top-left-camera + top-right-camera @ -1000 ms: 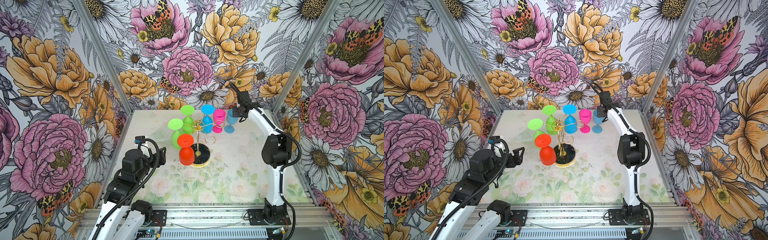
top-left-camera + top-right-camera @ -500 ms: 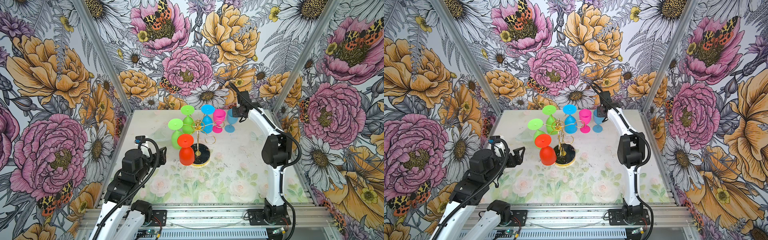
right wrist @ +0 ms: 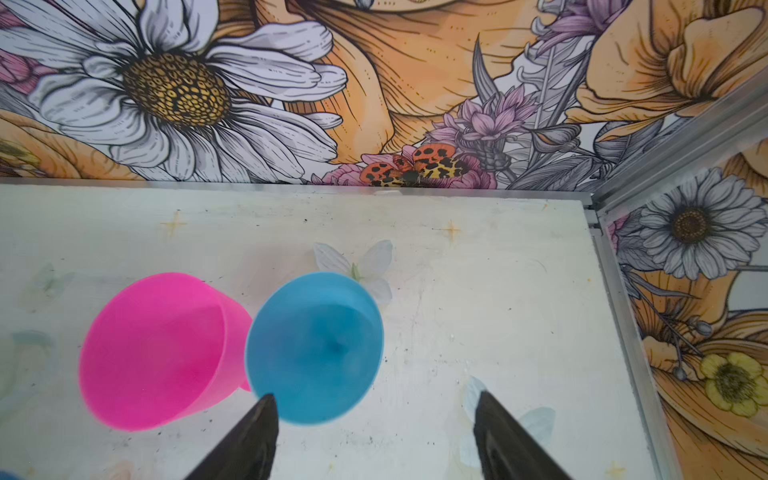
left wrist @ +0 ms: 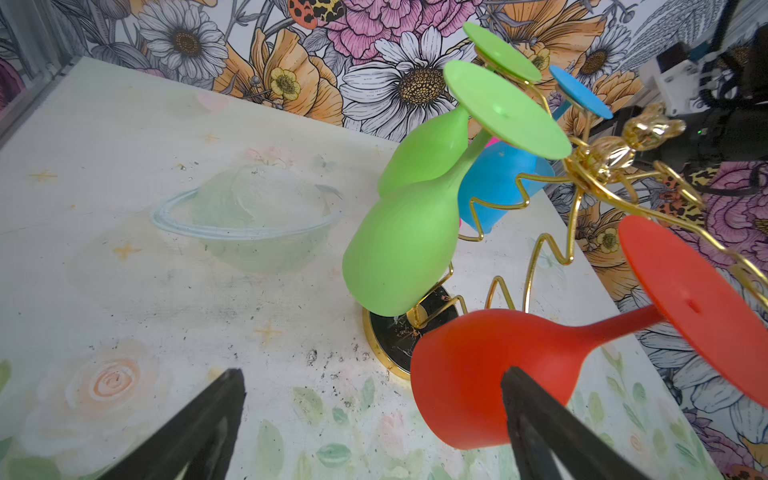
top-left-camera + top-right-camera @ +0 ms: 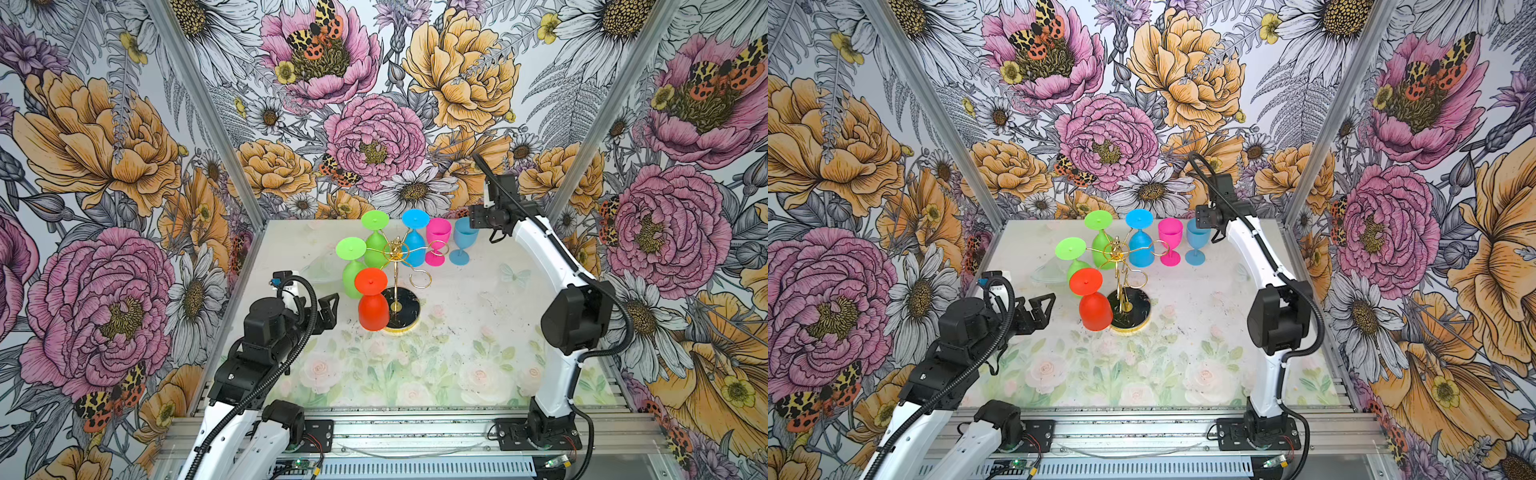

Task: Take the wine glass off the wine glass rack
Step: 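Close the left gripper on the red glass foot while the right gripper withdraws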

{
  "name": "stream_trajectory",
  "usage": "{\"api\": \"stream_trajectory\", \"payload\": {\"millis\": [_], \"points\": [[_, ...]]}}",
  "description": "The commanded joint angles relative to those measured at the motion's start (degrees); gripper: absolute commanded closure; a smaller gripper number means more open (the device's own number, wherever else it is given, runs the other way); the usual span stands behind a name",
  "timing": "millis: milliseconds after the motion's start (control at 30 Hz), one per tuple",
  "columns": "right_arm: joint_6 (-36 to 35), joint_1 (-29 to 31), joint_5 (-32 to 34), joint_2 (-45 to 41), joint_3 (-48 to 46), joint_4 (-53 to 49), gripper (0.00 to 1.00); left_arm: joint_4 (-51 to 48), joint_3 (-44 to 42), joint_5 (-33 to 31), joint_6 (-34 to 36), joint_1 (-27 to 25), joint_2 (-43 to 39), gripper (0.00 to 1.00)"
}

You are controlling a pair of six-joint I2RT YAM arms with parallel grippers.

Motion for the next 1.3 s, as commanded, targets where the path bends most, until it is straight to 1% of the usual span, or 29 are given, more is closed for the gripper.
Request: {"api": "stream_trajectory", "payload": {"millis": [0,200,300,400,467,600,900,1267], "points": [[1.7,-0.1,-5.0,-8.9,-6.6,1.1,0.22,1.7,3.6,7.5,-5.0,0.6,1.3,0.03],[3.8,1.8,-9.5,-24.4,-24.6,5.2,0.22,1.7,7.6,14.9,-10.8,0.5,3.0,0.07],[5.0,2.4,-12.6,-31.4,-33.4,8.1,0.22,1.8,9.0,17.6,-14.0,0.5,3.3,0.1],[5.9,3.0,-15.0,-36.4,-39.9,9.5,0.23,1.9,10.2,20.0,-16.1,0.6,4.1,0.14],[6.3,3.6,-15.3,-38.7,-42.8,9.6,0.23,2.0,10.8,21.5,-17.5,0.6,5.1,0.18],[6.5,4.9,-15.6,-42.8,-47.4,9.6,0.24,2.9,11.9,25.1,-20.1,0.5,8.1,0.27],[6.9,6.5,-16.3,-48.6,-54.4,9.9,0.25,5.0,12.5,28.0,-23.2,-0.1,12.8,0.44],[8.5,7.2,-16.8,-50.9,-58.3,11.2,0.26,8.0,12.2,28.4,-25.7,-1.3,15.6,0.6]]}}
